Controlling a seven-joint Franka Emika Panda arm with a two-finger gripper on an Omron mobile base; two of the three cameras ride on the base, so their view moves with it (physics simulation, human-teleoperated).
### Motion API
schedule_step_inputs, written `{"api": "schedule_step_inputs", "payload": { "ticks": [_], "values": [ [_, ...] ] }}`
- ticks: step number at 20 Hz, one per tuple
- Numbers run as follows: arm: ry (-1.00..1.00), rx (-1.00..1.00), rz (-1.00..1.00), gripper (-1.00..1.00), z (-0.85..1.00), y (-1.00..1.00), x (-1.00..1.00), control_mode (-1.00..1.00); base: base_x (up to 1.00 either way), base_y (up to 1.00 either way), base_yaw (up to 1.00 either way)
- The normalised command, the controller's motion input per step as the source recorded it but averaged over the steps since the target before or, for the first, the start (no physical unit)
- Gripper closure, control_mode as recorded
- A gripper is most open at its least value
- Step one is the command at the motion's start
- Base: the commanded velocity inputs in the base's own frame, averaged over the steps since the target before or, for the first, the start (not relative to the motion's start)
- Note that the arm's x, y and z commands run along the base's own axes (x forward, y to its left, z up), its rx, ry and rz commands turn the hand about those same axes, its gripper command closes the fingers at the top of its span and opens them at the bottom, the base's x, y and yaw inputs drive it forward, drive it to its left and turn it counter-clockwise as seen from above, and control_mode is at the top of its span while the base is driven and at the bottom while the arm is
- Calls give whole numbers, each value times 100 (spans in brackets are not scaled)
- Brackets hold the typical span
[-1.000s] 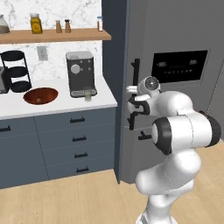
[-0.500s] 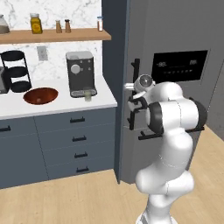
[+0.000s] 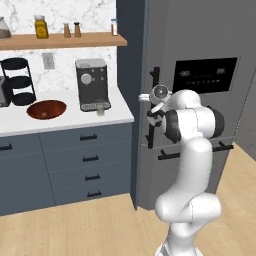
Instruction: Grab a lemon wedge from the fridge and one ice cube from the ice bowl, and put them in the glass of lemonade.
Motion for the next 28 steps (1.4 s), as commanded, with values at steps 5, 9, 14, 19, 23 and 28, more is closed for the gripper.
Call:
{"api": "schedule_step_inputs", "payload": {
  "ticks": [5, 9, 14, 19, 23, 28],
  "values": [
    [0, 0, -2, -100, -16, -13, 64, -100, 0, 0, 0],
    [0, 0, -1, -100, -10, -18, 69, -100, 0, 0, 0],
    [0, 0, 0, -100, -3, -21, 77, -100, 0, 0, 0],
    [0, 0, 0, 100, 0, -11, 61, -100, 0, 0, 0],
    [1, 0, 0, 100, 0, 0, 11, -100, 0, 0, 0],
    [4, 0, 0, 100, 0, 0, 0, -100, 0, 0, 0]
  ]
}}
